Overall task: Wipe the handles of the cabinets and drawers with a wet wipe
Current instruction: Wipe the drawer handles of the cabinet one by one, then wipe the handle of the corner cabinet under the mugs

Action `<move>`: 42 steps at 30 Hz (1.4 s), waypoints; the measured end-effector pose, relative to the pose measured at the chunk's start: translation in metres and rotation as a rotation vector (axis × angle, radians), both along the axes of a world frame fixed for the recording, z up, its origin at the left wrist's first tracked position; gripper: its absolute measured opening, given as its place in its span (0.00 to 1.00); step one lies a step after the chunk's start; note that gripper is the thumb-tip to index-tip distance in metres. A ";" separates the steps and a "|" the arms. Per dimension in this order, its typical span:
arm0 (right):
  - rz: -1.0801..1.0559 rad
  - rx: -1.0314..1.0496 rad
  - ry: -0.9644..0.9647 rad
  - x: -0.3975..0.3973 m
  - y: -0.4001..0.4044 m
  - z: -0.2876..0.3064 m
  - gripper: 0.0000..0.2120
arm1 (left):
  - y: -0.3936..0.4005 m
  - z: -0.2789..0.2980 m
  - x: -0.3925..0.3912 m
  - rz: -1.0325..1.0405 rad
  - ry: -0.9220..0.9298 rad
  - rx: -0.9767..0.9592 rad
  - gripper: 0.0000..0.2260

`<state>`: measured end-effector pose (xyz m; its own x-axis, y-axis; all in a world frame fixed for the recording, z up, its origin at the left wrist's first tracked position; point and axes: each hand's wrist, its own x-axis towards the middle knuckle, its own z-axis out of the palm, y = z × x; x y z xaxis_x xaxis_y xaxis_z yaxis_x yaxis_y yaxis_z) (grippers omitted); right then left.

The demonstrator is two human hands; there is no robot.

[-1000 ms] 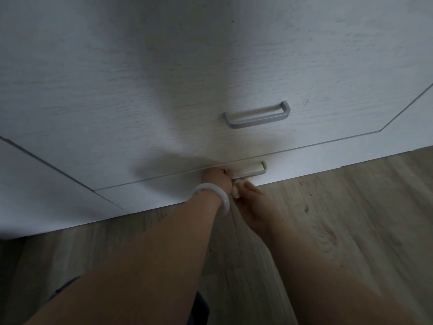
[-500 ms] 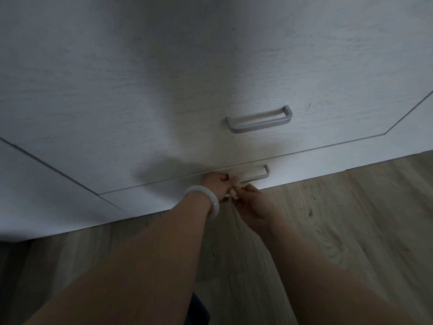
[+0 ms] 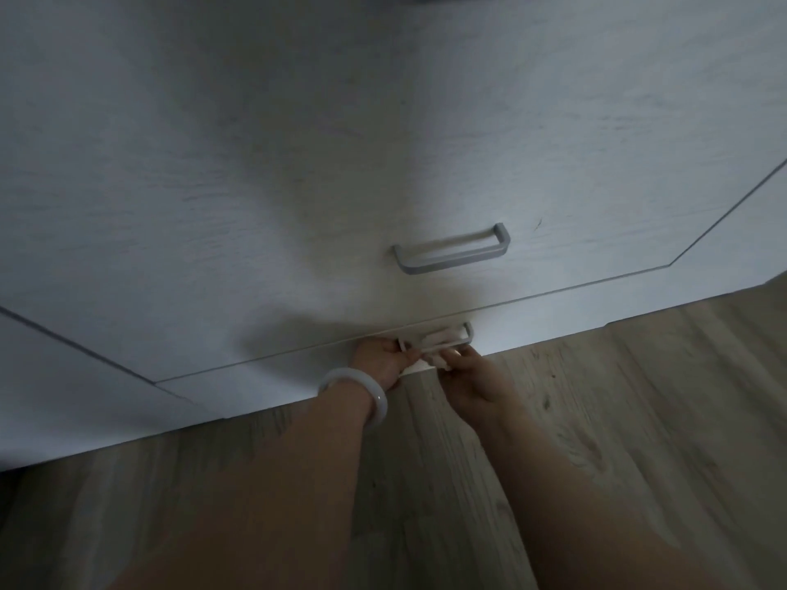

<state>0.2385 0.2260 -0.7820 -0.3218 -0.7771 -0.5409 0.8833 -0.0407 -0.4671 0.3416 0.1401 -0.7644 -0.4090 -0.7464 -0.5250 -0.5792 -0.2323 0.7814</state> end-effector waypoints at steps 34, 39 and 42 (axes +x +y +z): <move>0.604 0.450 0.455 0.111 0.115 0.220 0.14 | 0.152 0.240 0.143 0.314 0.136 0.364 0.11; 0.653 0.433 0.542 0.129 0.117 0.323 0.12 | 0.148 0.317 0.156 0.405 0.147 0.402 0.11; 0.702 0.373 0.551 0.133 0.111 0.385 0.13 | 0.144 0.367 0.165 0.483 0.153 0.368 0.07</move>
